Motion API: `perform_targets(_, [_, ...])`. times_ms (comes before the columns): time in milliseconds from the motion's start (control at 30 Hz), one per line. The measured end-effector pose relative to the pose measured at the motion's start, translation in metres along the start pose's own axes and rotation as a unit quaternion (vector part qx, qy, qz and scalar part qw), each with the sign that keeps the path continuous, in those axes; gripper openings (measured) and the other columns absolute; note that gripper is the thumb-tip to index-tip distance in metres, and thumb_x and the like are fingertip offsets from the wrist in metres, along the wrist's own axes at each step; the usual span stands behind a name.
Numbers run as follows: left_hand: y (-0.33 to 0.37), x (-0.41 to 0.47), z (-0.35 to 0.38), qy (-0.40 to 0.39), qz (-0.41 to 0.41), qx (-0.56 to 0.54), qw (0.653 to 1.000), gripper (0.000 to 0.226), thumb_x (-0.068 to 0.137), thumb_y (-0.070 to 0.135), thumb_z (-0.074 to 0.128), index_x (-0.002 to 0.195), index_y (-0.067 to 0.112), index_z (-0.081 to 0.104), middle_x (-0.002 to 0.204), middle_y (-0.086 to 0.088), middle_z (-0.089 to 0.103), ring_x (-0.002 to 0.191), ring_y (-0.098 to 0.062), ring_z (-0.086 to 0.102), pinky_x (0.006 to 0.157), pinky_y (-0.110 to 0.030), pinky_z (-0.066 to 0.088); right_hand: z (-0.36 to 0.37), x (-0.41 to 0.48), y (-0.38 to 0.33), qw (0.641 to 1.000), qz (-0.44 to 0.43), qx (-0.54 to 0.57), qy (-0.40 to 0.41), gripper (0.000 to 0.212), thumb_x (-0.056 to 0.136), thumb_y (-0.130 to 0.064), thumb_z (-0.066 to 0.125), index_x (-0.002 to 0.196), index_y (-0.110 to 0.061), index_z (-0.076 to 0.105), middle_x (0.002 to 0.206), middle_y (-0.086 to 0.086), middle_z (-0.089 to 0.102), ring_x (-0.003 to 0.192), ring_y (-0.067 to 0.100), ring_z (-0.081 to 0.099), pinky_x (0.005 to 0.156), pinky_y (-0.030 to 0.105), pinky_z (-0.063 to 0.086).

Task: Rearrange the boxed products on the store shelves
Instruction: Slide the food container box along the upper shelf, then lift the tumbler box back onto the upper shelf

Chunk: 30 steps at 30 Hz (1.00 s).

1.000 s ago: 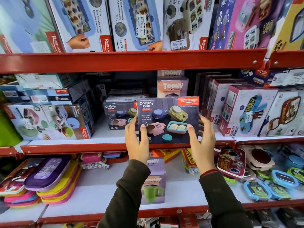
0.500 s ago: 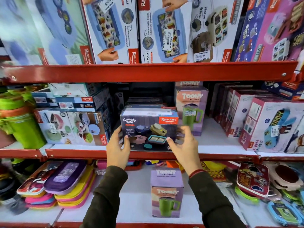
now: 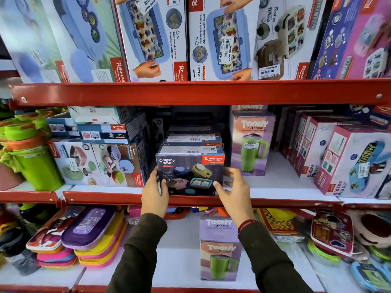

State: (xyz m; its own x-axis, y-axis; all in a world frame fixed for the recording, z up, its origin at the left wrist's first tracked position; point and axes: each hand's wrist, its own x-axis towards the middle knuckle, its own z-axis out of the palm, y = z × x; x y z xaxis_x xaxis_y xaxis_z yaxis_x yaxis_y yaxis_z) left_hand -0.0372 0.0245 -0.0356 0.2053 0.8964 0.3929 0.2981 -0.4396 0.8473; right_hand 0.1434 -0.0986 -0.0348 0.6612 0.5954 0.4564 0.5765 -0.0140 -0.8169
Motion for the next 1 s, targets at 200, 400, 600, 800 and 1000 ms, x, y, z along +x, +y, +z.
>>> perform_targets(200, [-0.002,-0.033,0.001,0.103,0.099,-0.007,0.99,0.049,0.096,0.0,0.053,0.143,0.013,0.047,0.141,-0.009,0.05,0.134,-0.017,0.045,0.116,-0.028,0.033,-0.026,-0.027,0.018,0.992,-0.048,0.026,0.114,0.027,0.089,-0.025,0.074,0.112,-0.024,0.061,0.103,-0.003,0.066,0.077,0.022,0.063,0.066,0.03,0.054])
perform_targets(400, [-0.036,-0.091,0.03,0.038,0.128,-0.054,0.99,0.04,0.088,-0.007,0.048,0.118,0.017,0.057,0.114,-0.004,0.057,0.105,-0.012,0.056,0.096,-0.028,0.047,-0.042,-0.083,0.075,0.988,0.035,0.085,0.125,0.012,0.1,-0.013,0.059,0.101,-0.024,0.061,0.099,-0.006,0.065,0.092,0.015,0.062,0.08,0.029,0.05])
perform_targets(600, [-0.084,-0.134,0.081,-0.24,-0.128,-0.067,0.96,0.065,0.092,-0.006,0.051,0.148,0.022,0.032,0.154,-0.007,0.04,0.14,-0.031,0.044,0.108,-0.04,0.04,-0.019,-0.121,0.153,0.952,0.258,-0.005,-0.163,0.056,0.096,0.001,0.057,0.149,-0.011,0.043,0.154,0.014,0.043,0.143,0.032,0.043,0.112,0.032,0.037])
perform_targets(800, [-0.088,-0.145,0.1,-0.278,-0.132,-0.026,0.951,0.074,0.093,-0.004,0.054,0.157,0.015,0.021,0.147,-0.013,0.053,0.134,-0.036,0.054,0.111,-0.047,0.047,-0.005,-0.133,0.161,0.946,0.262,0.028,-0.19,0.069,0.088,0.003,0.07,0.148,-0.015,0.042,0.143,0.01,0.059,0.127,0.032,0.06,0.096,0.028,0.048])
perform_targets(1000, [-0.074,-0.158,0.079,-0.233,-0.09,-0.089,0.964,0.067,0.095,0.02,0.066,0.151,0.033,0.033,0.149,0.001,0.049,0.115,-0.014,0.058,0.092,-0.034,0.055,-0.04,-0.145,0.144,0.975,0.184,0.074,-0.104,0.059,0.086,-0.007,0.077,0.137,-0.025,0.054,0.129,-0.003,0.064,0.118,0.017,0.061,0.076,0.005,0.051])
